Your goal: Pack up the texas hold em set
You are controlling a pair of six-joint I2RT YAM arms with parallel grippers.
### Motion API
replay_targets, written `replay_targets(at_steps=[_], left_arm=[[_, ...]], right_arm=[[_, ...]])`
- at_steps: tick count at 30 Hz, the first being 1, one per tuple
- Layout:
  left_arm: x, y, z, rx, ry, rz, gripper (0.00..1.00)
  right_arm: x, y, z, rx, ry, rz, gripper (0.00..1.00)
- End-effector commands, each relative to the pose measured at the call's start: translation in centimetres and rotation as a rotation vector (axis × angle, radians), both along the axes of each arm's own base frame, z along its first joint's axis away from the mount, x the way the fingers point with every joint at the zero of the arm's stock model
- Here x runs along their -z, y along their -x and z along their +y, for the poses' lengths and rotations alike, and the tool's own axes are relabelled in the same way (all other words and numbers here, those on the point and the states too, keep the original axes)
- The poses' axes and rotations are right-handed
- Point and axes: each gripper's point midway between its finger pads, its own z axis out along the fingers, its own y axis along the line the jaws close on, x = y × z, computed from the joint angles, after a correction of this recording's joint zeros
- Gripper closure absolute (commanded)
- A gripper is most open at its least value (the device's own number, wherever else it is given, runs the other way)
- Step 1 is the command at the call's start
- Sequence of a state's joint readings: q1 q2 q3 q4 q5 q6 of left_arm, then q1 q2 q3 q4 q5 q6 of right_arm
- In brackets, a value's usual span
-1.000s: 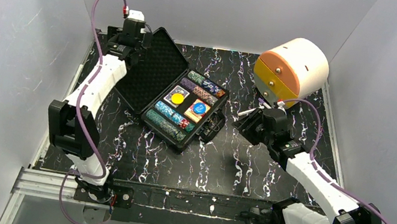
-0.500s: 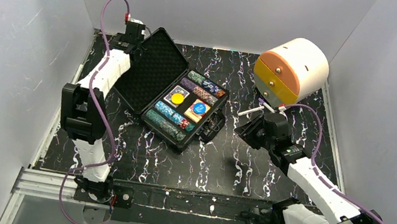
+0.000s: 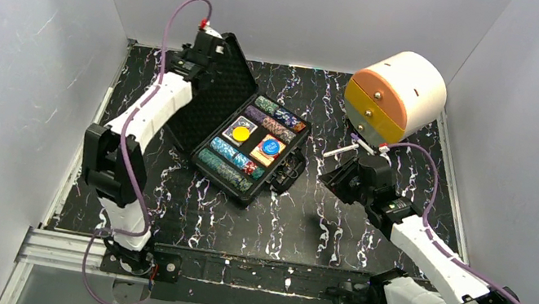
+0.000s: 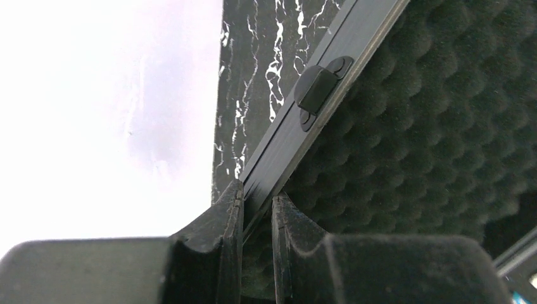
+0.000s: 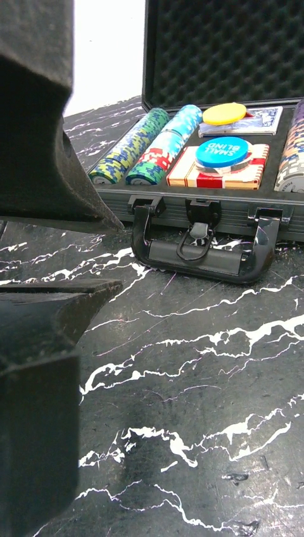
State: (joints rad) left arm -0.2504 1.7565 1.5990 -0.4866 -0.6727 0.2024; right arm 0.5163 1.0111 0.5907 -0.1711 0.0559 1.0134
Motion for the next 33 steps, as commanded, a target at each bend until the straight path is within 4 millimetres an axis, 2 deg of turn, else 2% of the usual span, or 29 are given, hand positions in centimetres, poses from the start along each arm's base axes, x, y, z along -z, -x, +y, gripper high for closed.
replay_targets(at_steps=[1, 5, 8, 12, 14, 15, 18, 20, 22, 25, 30, 33], left_arm=[[-6.0, 1.1, -8.0, 0.088, 0.119, -0.219, 1.00], [-5.5, 4.1, -13.2, 0.168, 0.132, -0.220, 1.00], [-2.7, 7.2, -18.4, 0.282, 0.245, -0.161, 0.97], [1.0, 11.3, -25.2, 0.445, 0.523, -0.045, 0.57], [1.9, 13.3, -27.9, 0.513, 0.674, 0.020, 0.41], [1.7, 14.2, -29.4, 0.563, 0.760, 0.042, 0.35], [-0.7, 17.3, -33.4, 0.754, 1.007, 0.093, 0.22], [-1.9, 18.3, -34.3, 0.801, 1.085, 0.098, 0.20], [-2.1, 18.4, -34.5, 0.805, 1.095, 0.106, 0.20], [-1.1, 18.3, -34.4, 0.784, 1.085, 0.130, 0.22], [-0.4, 19.9, -36.1, 0.867, 1.167, 0.210, 0.22], [0.9, 17.7, -33.7, 0.744, 1.045, 0.122, 0.23]], right_arm=[[-1.4, -1.0, -0.5, 0.033, -0.002, -0.059, 0.60], [-1.4, -1.0, -1.1, 0.063, 0.014, -0.065, 0.60], [-1.2, -1.0, -1.8, 0.096, 0.034, -0.066, 0.60], [-0.9, -0.9, -2.8, 0.129, 0.071, -0.063, 0.60], [-0.8, -0.8, -3.2, 0.134, 0.086, -0.064, 0.60], [-0.9, -0.7, -3.3, 0.134, 0.088, -0.066, 0.60], [-0.8, -0.3, -3.4, 0.125, 0.086, -0.074, 0.59], [-0.6, 0.0, -3.5, 0.121, 0.089, -0.071, 0.59], [-0.4, 0.2, -3.5, 0.114, 0.088, -0.069, 0.58], [-0.2, 0.4, -3.0, 0.078, 0.081, -0.067, 0.58], [-0.1, 0.6, -2.0, 0.019, 0.068, -0.055, 0.57], [-0.3, 0.5, -0.4, -0.064, 0.035, -0.075, 0.56]])
